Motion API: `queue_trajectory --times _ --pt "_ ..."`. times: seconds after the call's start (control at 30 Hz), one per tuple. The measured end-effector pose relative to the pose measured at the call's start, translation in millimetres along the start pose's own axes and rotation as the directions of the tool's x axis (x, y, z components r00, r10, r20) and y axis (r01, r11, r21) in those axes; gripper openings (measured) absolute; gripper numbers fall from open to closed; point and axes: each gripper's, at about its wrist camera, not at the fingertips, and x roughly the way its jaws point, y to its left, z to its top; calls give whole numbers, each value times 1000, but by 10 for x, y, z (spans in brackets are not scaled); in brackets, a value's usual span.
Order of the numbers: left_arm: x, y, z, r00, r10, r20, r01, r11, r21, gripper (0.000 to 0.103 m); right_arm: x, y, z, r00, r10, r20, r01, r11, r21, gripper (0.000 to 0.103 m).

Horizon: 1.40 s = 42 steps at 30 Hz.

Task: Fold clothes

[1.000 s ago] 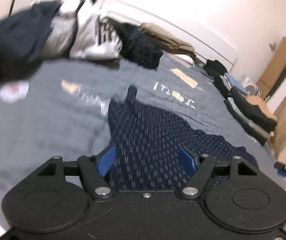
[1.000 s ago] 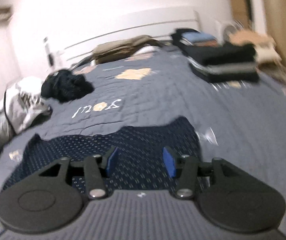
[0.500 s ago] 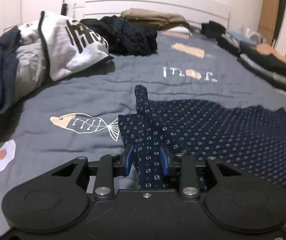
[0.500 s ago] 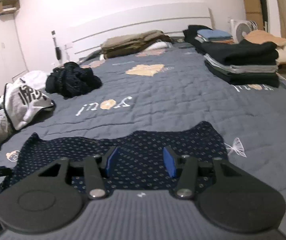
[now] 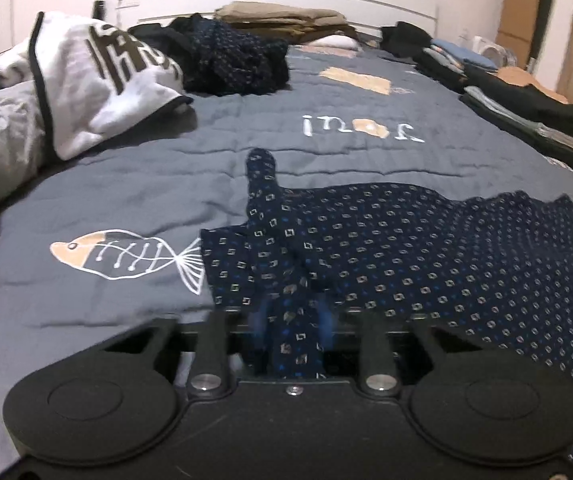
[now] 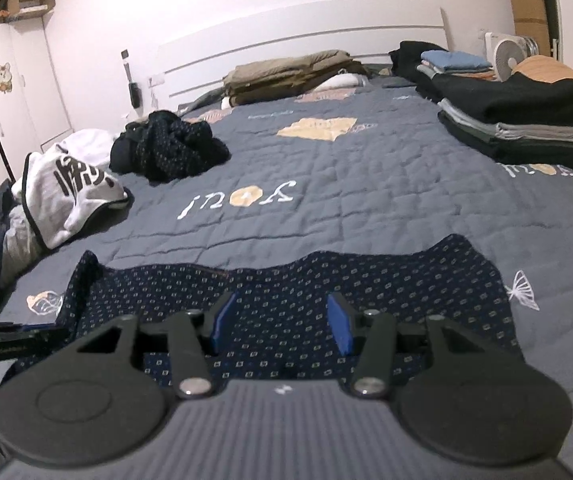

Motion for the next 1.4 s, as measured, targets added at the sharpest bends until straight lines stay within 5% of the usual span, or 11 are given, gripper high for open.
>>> queue_trajectory --times 0.2,0.37,0.43,0.73,0.8,0.83,0.87,1.03,1.13,1.23,1.4 --pt "-252 381 144 997 8 70 5 982 -187 8 -60 -30 23 1000 -4 6 4 1000 8 49" --pt "-99 378 97 998 52 -43 -60 979 -195 39 -43 -169 44 999 -52 0 52 997 49 49" --pt "-169 441 141 999 29 20 -23 971 -236 46 -27 -222 31 998 -67 -12 68 995 68 49" --pt "248 347 405 998 -41 45 49 980 -195 46 30 -240 17 996 -82 -16 83 995 53 49" --pt "371 340 403 998 -51 24 55 979 -198 40 41 -246 25 997 -81 -19 82 996 47 49" --pt "415 343 400 998 -58 16 60 977 -204 14 47 -249 29 997 -81 -21 81 996 44 49" --pt "440 364 395 998 -60 11 61 974 -217 5 52 -253 33 997 -80 -22 81 996 41 49" --pt "372 578 398 998 -13 60 31 953 -301 5 50 -335 92 995 -100 -5 100 993 58 50" --pt "457 589 364 1000 -4 -22 -3 952 -307 15 51 -420 111 994 -108 -5 108 991 83 50" --pt "363 562 401 998 57 -10 -57 947 -318 52 64 -471 93 994 -107 -25 109 988 113 50" --pt "3 462 406 999 -6 54 24 940 -340 61 54 -364 13 997 56 -54 -49 990 133 50"
